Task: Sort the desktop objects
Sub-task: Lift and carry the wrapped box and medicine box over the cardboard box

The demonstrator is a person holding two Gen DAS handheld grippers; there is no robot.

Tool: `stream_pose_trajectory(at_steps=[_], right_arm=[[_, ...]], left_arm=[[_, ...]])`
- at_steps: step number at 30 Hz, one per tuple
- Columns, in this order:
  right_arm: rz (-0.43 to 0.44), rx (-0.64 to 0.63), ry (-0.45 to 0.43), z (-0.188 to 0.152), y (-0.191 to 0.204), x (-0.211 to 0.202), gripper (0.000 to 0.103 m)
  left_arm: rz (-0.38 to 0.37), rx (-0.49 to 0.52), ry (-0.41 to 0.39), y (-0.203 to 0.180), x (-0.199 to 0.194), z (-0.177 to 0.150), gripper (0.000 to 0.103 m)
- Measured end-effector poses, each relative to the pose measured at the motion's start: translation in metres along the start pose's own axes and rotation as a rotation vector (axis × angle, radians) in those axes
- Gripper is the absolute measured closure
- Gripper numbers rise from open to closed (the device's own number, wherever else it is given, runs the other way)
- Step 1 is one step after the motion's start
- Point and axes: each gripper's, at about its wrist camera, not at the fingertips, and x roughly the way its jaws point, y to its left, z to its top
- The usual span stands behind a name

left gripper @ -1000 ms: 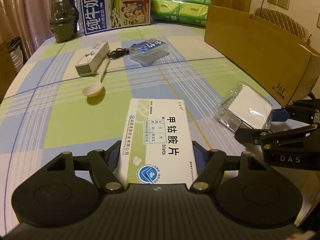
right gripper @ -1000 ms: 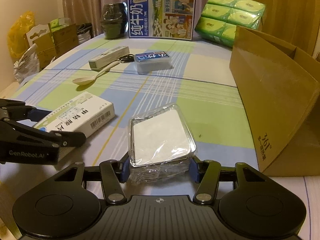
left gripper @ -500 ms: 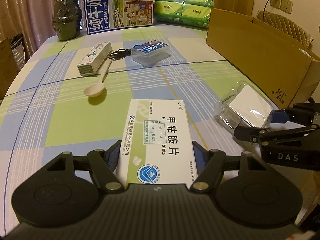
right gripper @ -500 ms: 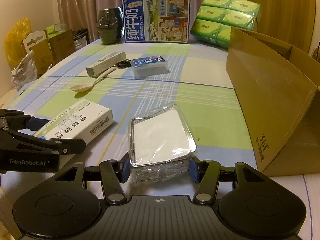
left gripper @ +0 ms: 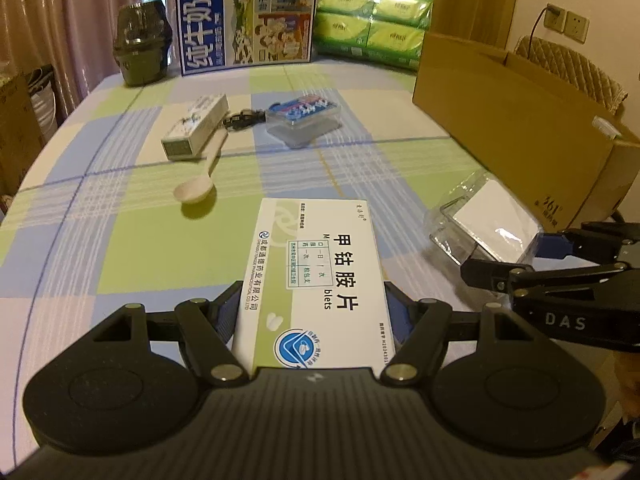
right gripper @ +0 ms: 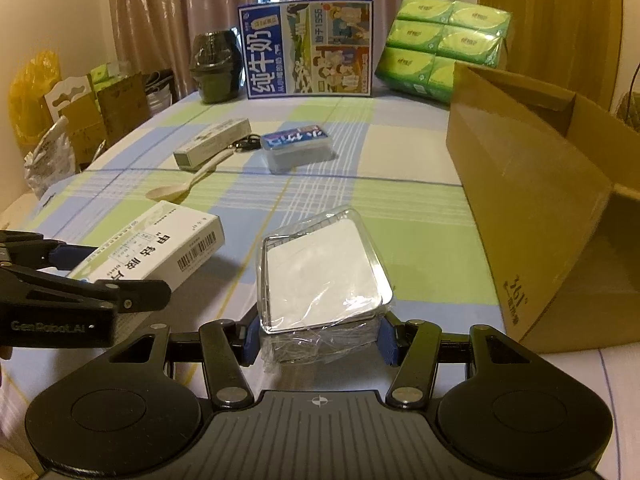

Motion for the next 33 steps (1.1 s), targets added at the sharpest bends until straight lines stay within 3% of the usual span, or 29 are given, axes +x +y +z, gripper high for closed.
stream_pose_trajectory(at_steps=[17,26,33], right_arm=[[-0.028,0.095,-0.100,0.037,-0.019,-0.083,0.051],[-0.120,0.155,-0.192,0.074,-0.070,-0.138,0.051],[-0.171,0.181,-0.234,0.091,-0.120,-0.165,0.051]], left_arm=[[0.012,-0.037,-0.092,-0.032,-0.068,0.035,0.036],[-0.058,0.014,-0.141,-0.088,-0.092,0.083,0.036],[-0.126,0.045,-0.154,-0.138,-0.086,0.114,0.036]])
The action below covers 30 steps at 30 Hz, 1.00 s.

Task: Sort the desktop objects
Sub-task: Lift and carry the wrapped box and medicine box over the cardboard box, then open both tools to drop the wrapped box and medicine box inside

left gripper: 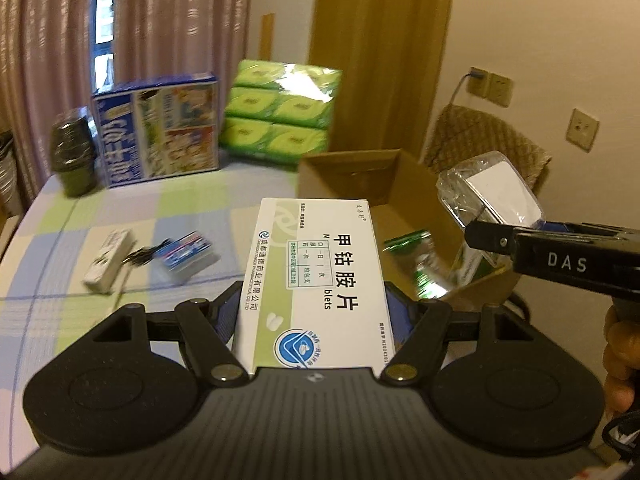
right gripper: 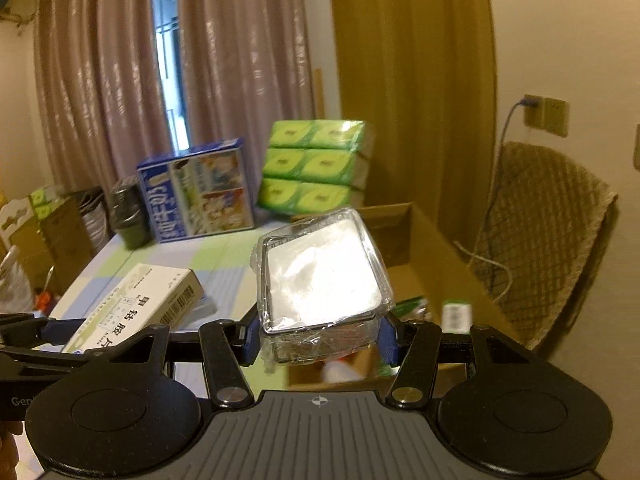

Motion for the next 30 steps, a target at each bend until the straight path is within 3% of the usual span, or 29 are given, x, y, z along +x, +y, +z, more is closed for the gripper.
stream_pose_trajectory(at_steps=[11,27,28,30], right_arm=[[-0.072,0.030,0.018,0.018,-0.066,0.022,0.051],[-0.097,0.062,0.040,0.036,-0.104,0.076,0.051],[-0.100,0.061,0.044,0.036,-0.105,0.077,0.051],[-0.102,0.062,0.050,0.035,-0.107,0.079,0.051]], left_arm=[[-0.073,0.034,0.028,-0.057,0.063,0.033,0.036],[-0.142,0.034,0.075,-0.082,0.149,0.057,0.036],[-0.149,0.037,0.087,-0.082,0.156,0.057,0.035],[-0.139,0.040,0.102,-0.082,0.163,0.058,0.023]])
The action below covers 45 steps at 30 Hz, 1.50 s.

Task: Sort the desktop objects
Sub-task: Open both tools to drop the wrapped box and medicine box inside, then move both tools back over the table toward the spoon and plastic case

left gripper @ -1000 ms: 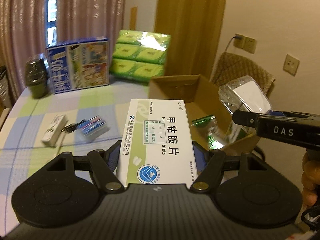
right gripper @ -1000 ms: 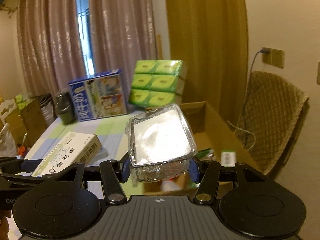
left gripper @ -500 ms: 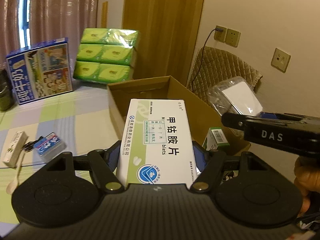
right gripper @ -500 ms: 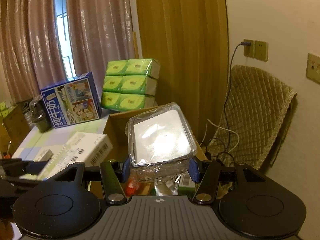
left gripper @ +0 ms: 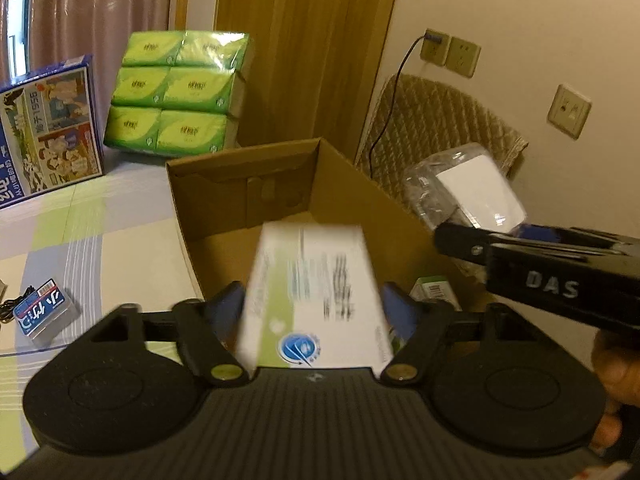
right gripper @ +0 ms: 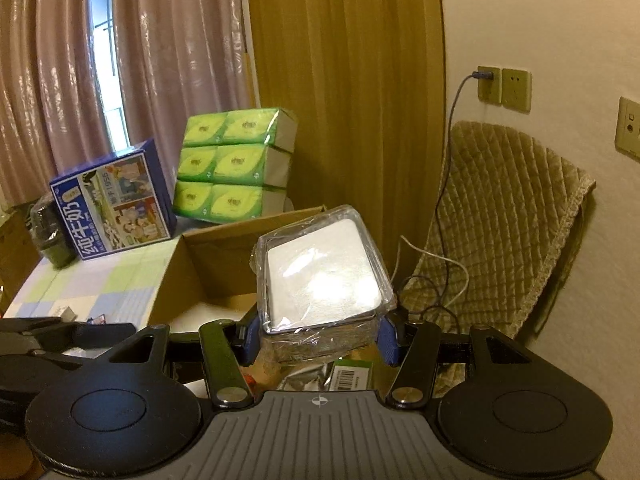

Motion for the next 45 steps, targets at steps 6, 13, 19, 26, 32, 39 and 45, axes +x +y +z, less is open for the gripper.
stream_pose_trajectory(at_steps=[6,13,19,26,32,39,45], right_arm=[[0.019,-0.003,0.012,-0.002,0.005,0.003,0.050],[0.108,0.020,0.009,0.007,0.021,0.011,0.043],[0.116,0.032,-0.021,0.013,0.025,0.005,0.025],[0.103,0.029,-0.012,0.007,0.028,-0.018,0.025],[0.106,0.017,-0.011,0.002,0.039,-0.045,0.024],[0.132,-0.015,-0.027,0.002,0.068,-0.079,0.023],[0.175,-0.054,-0.046,0.001,0.100,-0.101,0.016]], left_arm=[[0.037,0.034,-0.043,0.012,-0.017,-0.005,0.023],[0.080,-0.010,-0.056,0.036,-0.039,-0.015,0.023],[0.108,-0.032,-0.056,0.052,-0.056,-0.025,0.023],[0.128,-0.054,-0.060,0.059,-0.077,-0.035,0.022],[0.139,-0.074,-0.088,0.063,-0.107,-0.040,0.021],[0.162,-0.079,-0.112,0.071,-0.148,-0.047,0.014],[0.203,-0.082,-0.148,0.085,-0.190,-0.053,0.007]])
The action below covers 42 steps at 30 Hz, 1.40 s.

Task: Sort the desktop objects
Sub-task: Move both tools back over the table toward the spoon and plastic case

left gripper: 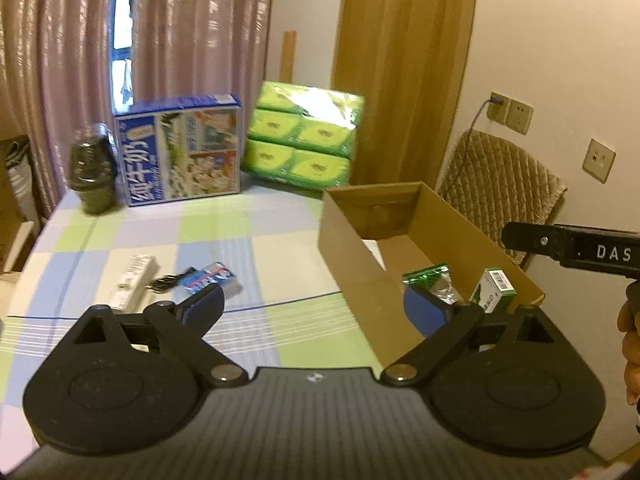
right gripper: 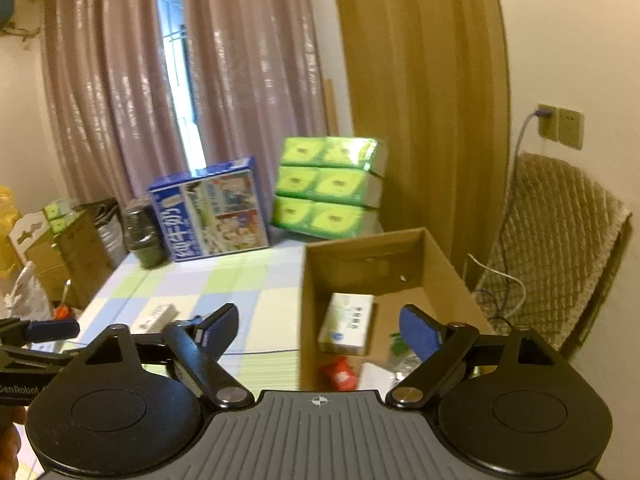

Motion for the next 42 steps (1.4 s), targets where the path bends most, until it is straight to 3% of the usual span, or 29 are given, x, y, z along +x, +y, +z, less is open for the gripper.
stream_pose_trajectory(at_steps=[11,19,24,32,42], right_arm=[[0.099,-0.041,-0.009,0.000,0.062,0.003,0.008],[0.134,-0.104,0.024,-0.008,0.104,0.023,0.006],[0.147,-0.142,0.025,-0.012,0.127,0.026,0.006],[0.175,-0.187,0.053,-0.026,0.147,0.048,0.006],[0.195,-0.194,0.106,-0.062,0.143,0.121,0.006]], left_arm=[[0.129,-0.021,-0.038,0.072,-0.061,-0.001,0.001],[0.253,-0.071,-0.044,0.147,-0.081,-0.009,0.001],[0.284,-0.109,-0.033,0.183,-0.088,-0.022,0.001],[0.269,-0.127,-0.016,0.200,-0.069,-0.047,0.001],[0.217,-0.061,0.057,0.203,0.015,-0.088,0.002]])
